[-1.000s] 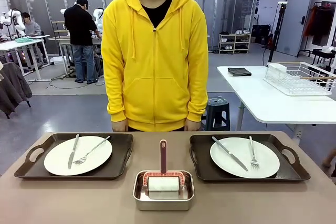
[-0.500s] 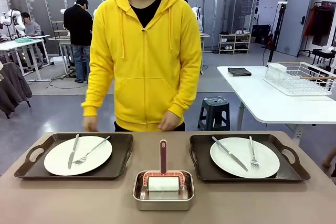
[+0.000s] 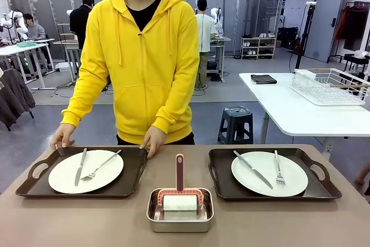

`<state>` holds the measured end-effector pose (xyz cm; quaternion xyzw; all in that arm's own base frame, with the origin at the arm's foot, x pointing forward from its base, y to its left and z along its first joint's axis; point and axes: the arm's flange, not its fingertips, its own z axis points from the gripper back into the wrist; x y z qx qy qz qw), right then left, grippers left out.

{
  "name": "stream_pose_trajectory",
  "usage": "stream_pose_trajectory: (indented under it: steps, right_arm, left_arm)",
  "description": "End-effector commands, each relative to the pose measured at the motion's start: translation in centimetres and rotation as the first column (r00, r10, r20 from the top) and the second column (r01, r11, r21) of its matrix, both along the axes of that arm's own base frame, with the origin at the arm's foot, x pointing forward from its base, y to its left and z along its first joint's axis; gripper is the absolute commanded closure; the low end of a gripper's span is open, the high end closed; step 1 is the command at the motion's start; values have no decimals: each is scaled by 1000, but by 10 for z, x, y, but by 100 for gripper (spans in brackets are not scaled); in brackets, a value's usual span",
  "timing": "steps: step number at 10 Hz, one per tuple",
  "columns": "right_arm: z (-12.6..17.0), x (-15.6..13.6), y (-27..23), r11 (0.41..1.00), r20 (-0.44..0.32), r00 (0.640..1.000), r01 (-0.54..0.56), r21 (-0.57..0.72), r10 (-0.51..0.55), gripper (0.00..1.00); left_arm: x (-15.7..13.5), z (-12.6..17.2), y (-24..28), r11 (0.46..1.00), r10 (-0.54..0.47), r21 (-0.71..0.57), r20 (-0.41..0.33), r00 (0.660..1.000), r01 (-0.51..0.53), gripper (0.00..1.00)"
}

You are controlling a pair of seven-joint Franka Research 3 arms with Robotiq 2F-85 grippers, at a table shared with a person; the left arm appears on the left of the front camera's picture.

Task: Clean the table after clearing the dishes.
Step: When the left (or right) Handle tray is removed, use the left hand (or right hand) to clean the left (or right) side of the table with the Lint Roller.

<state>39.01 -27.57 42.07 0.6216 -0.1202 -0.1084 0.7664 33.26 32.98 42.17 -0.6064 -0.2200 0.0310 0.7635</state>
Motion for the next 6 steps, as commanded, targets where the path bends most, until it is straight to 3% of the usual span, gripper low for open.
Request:
stream_pose_trajectory:
  steps: [1, 6]
  right_arm:
    - [2, -2, -1, 1000, 4, 1000, 0, 4, 0, 0]
    - [2, -2, -1, 1000, 4, 1000, 0, 4, 0, 0]
  left_arm:
    - [-3, 1, 3, 1000, 5, 1, 8, 1000, -5, 0]
    - [-3, 1, 3, 1000, 5, 1, 8, 1000, -5, 0]
